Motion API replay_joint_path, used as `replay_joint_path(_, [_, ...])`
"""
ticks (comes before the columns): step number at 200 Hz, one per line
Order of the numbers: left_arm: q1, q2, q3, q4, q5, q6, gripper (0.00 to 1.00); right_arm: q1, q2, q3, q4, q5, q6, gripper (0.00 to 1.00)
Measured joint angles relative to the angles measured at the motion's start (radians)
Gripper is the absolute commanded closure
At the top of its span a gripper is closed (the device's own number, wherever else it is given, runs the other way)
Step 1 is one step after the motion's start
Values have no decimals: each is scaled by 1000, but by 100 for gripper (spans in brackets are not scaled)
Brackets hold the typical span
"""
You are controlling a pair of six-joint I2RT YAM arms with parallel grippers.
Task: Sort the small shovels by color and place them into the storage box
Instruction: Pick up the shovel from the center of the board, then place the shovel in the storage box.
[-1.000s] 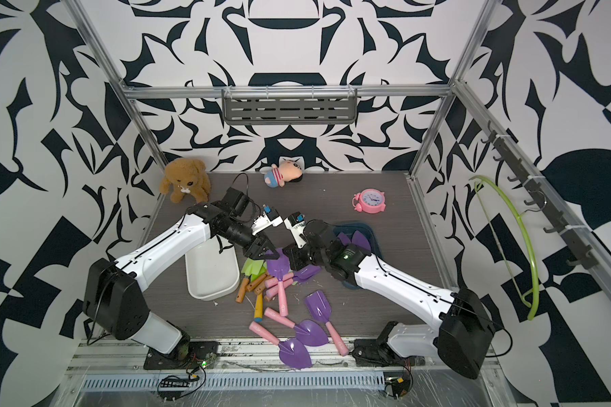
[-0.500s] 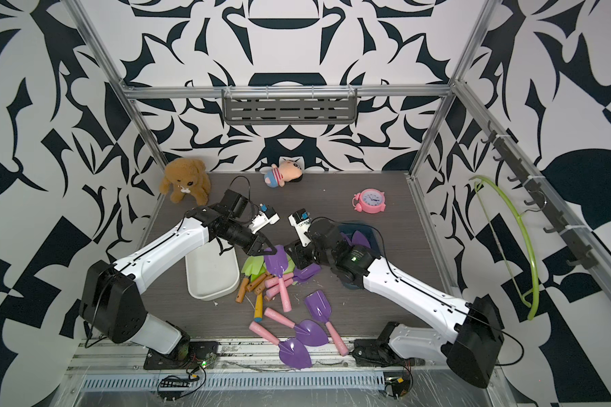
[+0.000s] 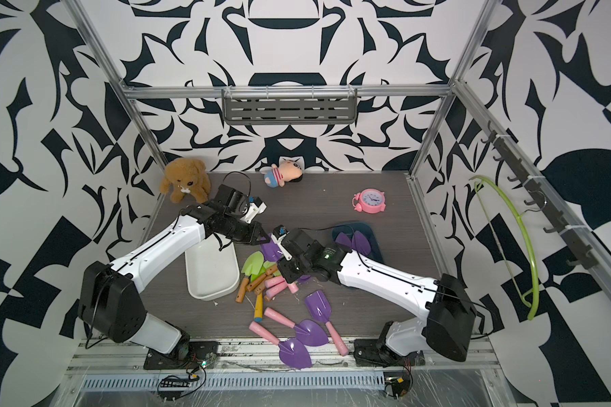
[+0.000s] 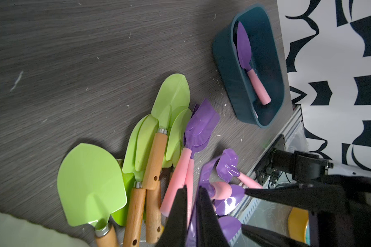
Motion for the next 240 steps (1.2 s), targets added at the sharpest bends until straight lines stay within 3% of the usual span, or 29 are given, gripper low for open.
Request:
replay_joint_path(97, [18,-20,0,3,44,-79,100,1,100,73,-46,77,-47,61])
replay_joint_path(112, [21,-23,0,3,57,-84,100,1,105,75,-51,86,-51,68])
replay_joint_path(135, [25,-23,0,11,66,-94,99,4,106,77,-51,90,-51,90])
replay_joint_path(185, [62,-32,0,25,93,-74,30,-4,103,82,-130,130,-74,95])
replay_joint_path(204, [111,-47,-3,39,97,-55,21,-55,88,82,-202,141,-76,95])
replay_joint_path(240, [187,-95,-47,64,97,1,19,-279,38,98,-351,167,-60,95])
